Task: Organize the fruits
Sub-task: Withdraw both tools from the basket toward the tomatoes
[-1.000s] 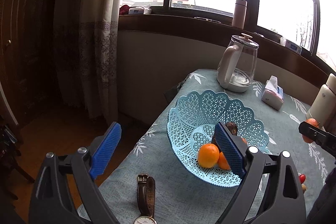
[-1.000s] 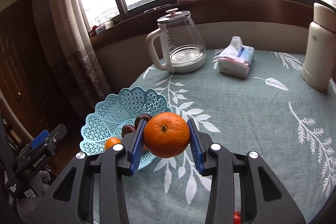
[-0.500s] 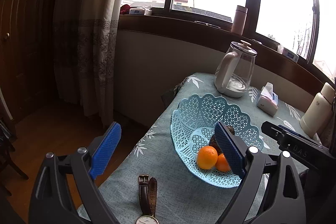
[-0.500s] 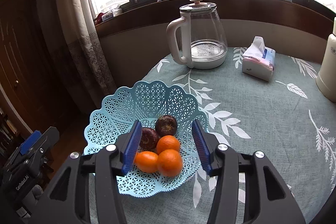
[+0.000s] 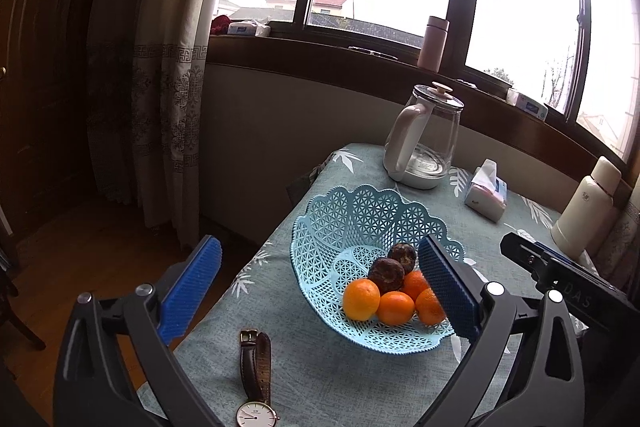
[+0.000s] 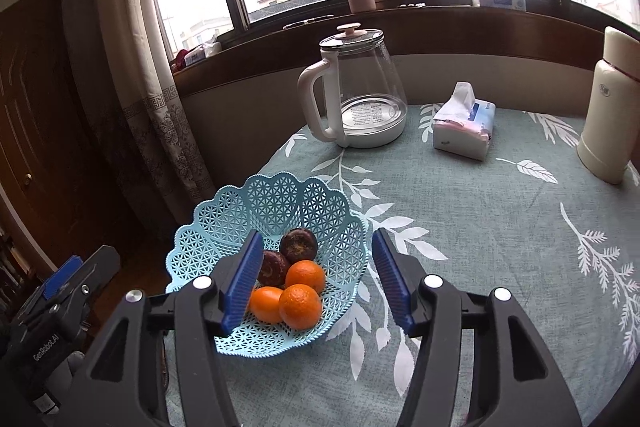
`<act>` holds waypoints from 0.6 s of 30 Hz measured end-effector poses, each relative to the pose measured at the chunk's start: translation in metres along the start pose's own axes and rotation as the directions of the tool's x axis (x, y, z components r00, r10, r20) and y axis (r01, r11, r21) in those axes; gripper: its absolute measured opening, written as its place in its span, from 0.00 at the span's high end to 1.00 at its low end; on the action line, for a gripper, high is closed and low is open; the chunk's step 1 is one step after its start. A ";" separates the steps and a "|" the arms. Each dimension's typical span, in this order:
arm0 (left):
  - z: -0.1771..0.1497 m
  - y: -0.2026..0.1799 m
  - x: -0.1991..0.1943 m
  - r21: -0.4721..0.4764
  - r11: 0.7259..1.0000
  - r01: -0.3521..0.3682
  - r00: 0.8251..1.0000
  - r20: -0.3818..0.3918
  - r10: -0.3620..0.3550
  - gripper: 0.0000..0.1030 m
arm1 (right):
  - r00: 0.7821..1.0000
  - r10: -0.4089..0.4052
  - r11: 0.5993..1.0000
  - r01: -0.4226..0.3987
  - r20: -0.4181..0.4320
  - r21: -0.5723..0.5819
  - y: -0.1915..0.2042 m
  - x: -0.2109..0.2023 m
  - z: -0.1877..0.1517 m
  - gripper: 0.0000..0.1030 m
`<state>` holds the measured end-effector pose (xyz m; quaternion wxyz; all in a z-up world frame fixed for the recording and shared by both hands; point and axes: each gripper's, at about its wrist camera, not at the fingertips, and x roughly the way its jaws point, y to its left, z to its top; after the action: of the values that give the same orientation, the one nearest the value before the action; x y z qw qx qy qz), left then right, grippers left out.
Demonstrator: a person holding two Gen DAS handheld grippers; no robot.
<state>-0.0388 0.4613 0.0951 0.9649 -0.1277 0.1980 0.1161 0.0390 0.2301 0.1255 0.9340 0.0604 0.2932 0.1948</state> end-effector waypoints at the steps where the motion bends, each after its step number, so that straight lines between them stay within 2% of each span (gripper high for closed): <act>1: 0.000 -0.002 -0.001 0.004 1.000 0.005 1.000 0.002 -0.005 0.03 | 1.000 -0.005 1.000 0.005 0.010 0.005 -0.002 -0.004 0.000 0.45; 5: 0.001 -0.009 -0.008 0.019 0.999 0.026 1.000 0.012 -0.026 0.03 | 0.999 -0.017 1.000 0.016 0.041 0.025 -0.008 -0.018 0.000 0.45; 7: 0.001 -0.011 -0.013 0.020 0.999 0.034 0.999 0.021 -0.034 0.03 | 0.998 -0.027 0.999 0.025 0.060 0.036 -0.012 -0.025 0.000 0.40; 9: 0.002 -0.013 -0.017 0.022 0.999 0.041 0.999 0.029 -0.042 0.03 | 0.996 -0.040 0.998 0.036 0.076 0.042 -0.015 -0.031 -0.002 0.39; 17: 0.001 -0.023 -0.024 0.042 0.997 0.064 0.997 0.033 -0.066 0.03 | 0.993 -0.080 0.992 0.070 0.092 0.103 -0.040 -0.049 -0.008 0.39; 18: 0.001 -0.024 -0.025 0.047 0.997 0.068 0.997 0.032 -0.069 0.03 | 0.992 -0.086 0.991 0.075 0.093 0.111 -0.044 -0.051 -0.010 0.37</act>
<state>-0.0539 0.4342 0.1107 0.9741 -0.1104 0.1800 0.0805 0.0098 0.1692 0.1342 0.9498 0.1081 0.2593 0.1377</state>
